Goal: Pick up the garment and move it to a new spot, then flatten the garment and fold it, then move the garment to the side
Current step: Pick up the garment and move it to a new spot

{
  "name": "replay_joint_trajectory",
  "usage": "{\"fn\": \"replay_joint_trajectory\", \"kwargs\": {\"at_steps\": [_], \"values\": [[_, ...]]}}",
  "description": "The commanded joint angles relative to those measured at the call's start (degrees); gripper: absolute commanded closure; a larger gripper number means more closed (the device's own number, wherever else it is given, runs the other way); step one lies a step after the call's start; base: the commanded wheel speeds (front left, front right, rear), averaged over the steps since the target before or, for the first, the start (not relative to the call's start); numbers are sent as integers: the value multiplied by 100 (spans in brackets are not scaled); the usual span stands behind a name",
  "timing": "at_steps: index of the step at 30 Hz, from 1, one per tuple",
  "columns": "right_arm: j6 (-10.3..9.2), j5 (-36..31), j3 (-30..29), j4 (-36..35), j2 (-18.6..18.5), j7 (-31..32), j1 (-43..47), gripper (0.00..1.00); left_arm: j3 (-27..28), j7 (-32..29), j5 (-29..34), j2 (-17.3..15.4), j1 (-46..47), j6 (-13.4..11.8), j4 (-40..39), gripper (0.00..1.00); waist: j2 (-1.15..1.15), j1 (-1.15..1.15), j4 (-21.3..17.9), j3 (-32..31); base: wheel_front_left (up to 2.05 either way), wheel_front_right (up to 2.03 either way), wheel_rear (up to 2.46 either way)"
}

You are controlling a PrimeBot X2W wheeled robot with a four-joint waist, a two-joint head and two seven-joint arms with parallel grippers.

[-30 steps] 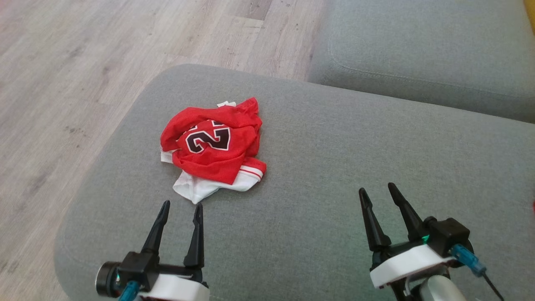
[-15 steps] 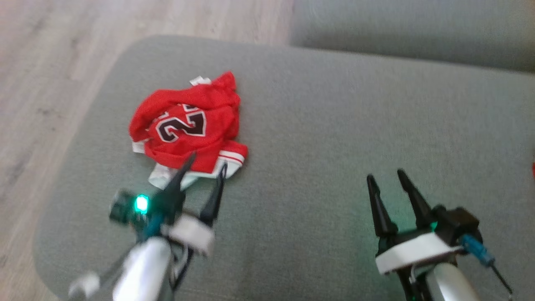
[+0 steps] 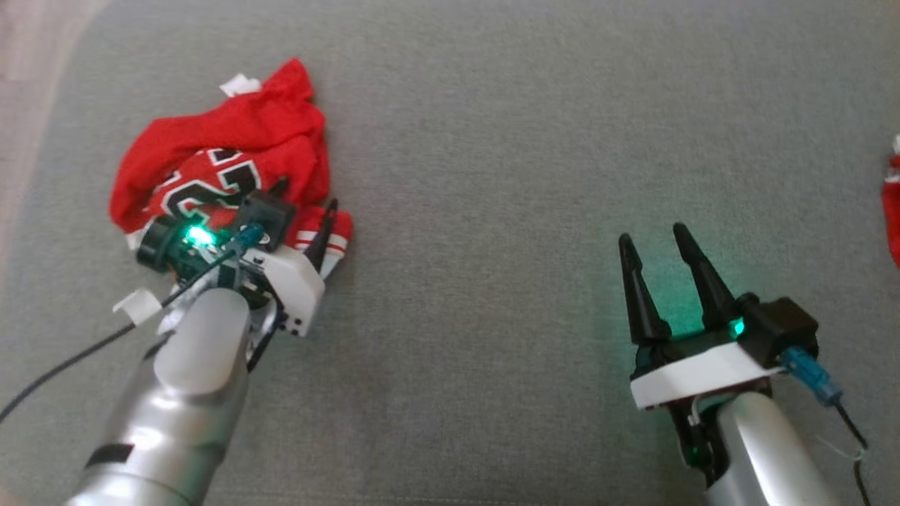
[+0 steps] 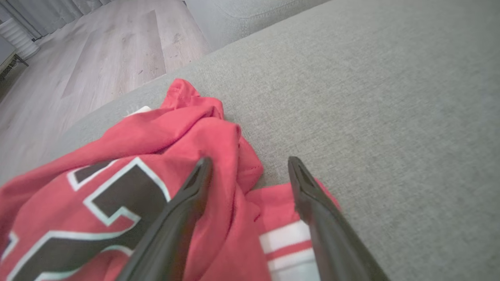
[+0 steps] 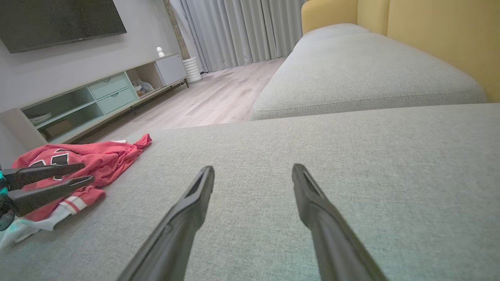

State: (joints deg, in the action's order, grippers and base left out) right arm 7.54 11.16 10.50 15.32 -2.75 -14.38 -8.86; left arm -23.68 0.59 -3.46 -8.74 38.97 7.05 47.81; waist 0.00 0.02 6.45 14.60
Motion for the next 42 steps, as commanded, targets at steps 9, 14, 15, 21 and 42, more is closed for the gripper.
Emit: {"fn": "replay_joint_trajectory", "kwargs": {"at_steps": [9, 14, 15, 21, 42], "values": [[-5, -21, 42, -248, -13, -62, -228, 0, 117, 835, 10, -126, 579, -175, 593, 100, 0, -2, -202, 88, 0, 0, 0], [-5, 53, 56, -174, -13, -62, -167, 0, 44, 1246, -51, 45, 638, -132, 550, 100, 0, -2, -199, -89, 0, 0, 0], [-5, 63, 58, -154, -13, -62, -154, 0, 31, 1300, -74, 92, 640, -123, 509, 100, 0, -2, -207, -139, 0, 0, 0], [-5, 110, 125, -78, -13, -62, -109, 0, -32, 1423, -185, 318, 565, -158, 144, 100, 0, -2, -377, -468, 0, 0, 0], [-5, 54, 186, -328, -13, -62, 505, 0, 1071, 1440, -1025, 385, -2697, -678, -3465, 100, 0, -2, -178, -1500, 0, 0, 0]]}}
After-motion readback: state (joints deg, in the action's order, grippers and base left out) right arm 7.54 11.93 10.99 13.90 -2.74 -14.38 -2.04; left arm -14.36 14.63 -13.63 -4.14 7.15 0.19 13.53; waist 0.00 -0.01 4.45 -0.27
